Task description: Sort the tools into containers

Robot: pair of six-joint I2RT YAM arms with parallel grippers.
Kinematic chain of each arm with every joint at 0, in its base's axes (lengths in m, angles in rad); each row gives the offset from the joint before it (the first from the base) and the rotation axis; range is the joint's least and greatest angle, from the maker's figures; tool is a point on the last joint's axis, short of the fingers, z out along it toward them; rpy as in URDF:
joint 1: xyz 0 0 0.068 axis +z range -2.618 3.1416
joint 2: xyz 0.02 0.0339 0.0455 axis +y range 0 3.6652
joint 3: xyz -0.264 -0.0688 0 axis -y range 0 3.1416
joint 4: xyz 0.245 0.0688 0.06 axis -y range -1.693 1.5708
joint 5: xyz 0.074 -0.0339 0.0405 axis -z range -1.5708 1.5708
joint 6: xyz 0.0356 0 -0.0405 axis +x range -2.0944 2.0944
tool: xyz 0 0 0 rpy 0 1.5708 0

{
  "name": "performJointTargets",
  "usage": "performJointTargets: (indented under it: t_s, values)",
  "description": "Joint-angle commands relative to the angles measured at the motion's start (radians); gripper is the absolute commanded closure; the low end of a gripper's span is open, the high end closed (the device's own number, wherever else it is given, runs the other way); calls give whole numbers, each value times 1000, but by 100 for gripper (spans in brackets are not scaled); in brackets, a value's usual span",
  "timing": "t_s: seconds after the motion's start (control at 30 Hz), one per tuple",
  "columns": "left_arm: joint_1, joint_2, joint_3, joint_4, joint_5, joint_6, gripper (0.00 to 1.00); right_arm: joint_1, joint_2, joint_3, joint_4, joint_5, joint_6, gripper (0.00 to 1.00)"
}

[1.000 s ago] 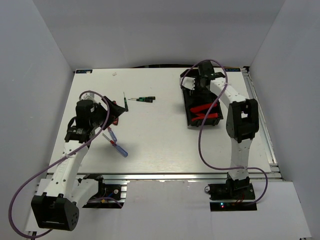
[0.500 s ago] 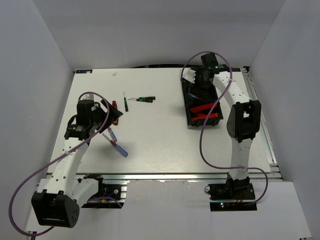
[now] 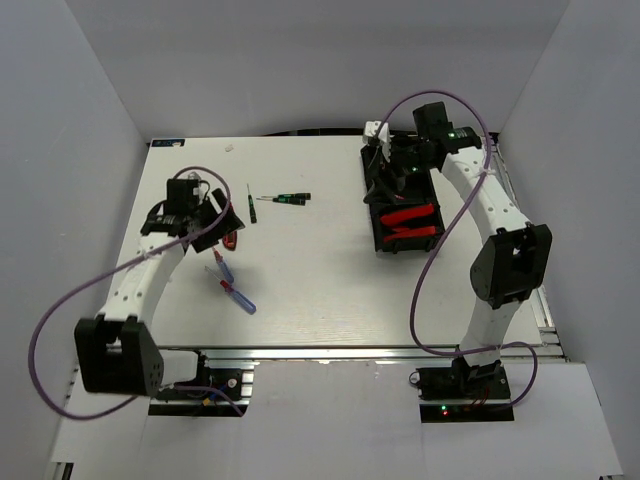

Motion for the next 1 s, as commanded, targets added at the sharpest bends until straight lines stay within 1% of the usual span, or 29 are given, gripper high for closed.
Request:
performJointTargets:
  t_s: [0.0, 0.03, 0.07, 0.1, 0.13, 0.17, 0.23, 0.4, 0.43, 0.5, 0.63, 0.73, 0.77, 0.87, 0.9, 0.97]
  values:
    - [3, 154, 90, 35, -24, 145, 12, 2, -16, -47, 17, -210, 149, 11]
    - [3, 196, 144, 37, -42, 164, 12, 2, -16, -45, 28, -216, 160, 11]
    - [3, 237, 172, 38, -86, 212, 13, 2, -15, -44, 28, -222, 166, 11]
    - [3, 308, 198, 41, -103, 230, 13, 2, -18, -39, 33, -225, 169, 11]
    - [1, 340, 247, 47, -138, 245, 14, 2, -18, -39, 34, -225, 169, 11]
    - [3, 404, 271, 49, -169, 285, 15, 3, -21, -37, 35, -224, 169, 10]
    - [1, 459, 331, 57, -194, 311, 17, -1, -24, -37, 38, -224, 169, 11]
    - [1, 615, 408, 60, -226, 357, 25, -11, -34, -48, 45, -219, 178, 11]
    - [1, 632, 416, 60, -223, 363, 28, -14, -36, -50, 47, -216, 178, 11]
    - [0, 657, 431, 58, -216, 371, 32, -24, -39, -50, 51, -210, 180, 11]
    - [-11, 704, 437, 61, -200, 377, 35, -44, -42, -51, 70, -202, 197, 10]
    - [-20, 730, 440, 61, -200, 385, 40, -52, -41, -48, 82, -198, 209, 11]
    - [-20, 742, 440, 60, -200, 388, 44, -55, -41, -47, 82, -196, 211, 11]
    - [-23, 756, 436, 60, -199, 385, 49, -60, -41, -47, 84, -193, 212, 11]
    - [-22, 756, 431, 60, -199, 385, 53, -61, -44, -48, 85, -195, 214, 11]
    - [-22, 753, 428, 60, -197, 382, 57, -66, -45, -50, 85, -193, 214, 11]
